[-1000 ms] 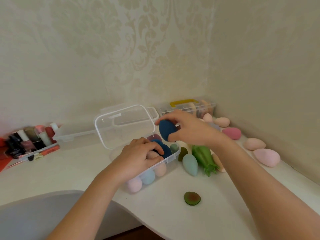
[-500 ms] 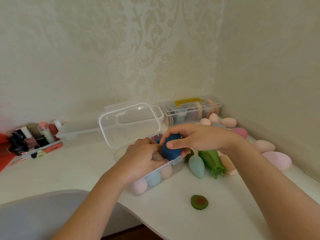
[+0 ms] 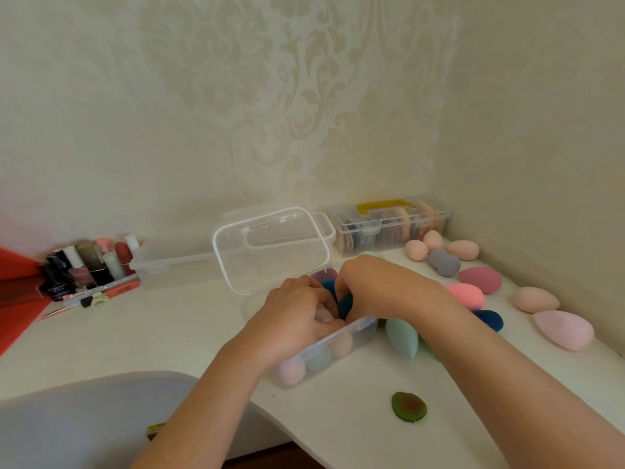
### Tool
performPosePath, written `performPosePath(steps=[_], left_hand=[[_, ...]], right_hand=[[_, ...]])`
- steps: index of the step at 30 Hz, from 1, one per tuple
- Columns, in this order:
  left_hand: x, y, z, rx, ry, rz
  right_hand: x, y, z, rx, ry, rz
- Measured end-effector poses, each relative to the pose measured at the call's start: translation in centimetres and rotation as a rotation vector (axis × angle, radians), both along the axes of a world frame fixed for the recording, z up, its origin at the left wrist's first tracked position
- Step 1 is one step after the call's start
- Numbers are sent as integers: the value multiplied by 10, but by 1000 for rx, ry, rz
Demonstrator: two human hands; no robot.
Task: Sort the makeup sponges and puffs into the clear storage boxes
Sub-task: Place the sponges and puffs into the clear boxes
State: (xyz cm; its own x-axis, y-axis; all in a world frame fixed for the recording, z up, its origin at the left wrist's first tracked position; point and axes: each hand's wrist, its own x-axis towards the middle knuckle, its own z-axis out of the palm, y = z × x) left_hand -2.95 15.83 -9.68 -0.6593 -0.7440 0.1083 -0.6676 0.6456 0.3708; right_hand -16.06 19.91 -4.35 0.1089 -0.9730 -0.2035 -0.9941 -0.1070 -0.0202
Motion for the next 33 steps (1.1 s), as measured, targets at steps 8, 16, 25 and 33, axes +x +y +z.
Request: performPosePath(steps=[8,16,25,33], left_hand=[[-1,-1,0,-5,41,-17],[1,4,4,24,101,9],[11,12,6,-369,687,180],[52,-21,27,717,1506,661]], right_hand=[[6,-5,-4,-35,67,26],[-10,5,-6,37,-125,6],[-35,18,5,-263,-482,-8],[-43,22,-3,-48,-335,-121]])
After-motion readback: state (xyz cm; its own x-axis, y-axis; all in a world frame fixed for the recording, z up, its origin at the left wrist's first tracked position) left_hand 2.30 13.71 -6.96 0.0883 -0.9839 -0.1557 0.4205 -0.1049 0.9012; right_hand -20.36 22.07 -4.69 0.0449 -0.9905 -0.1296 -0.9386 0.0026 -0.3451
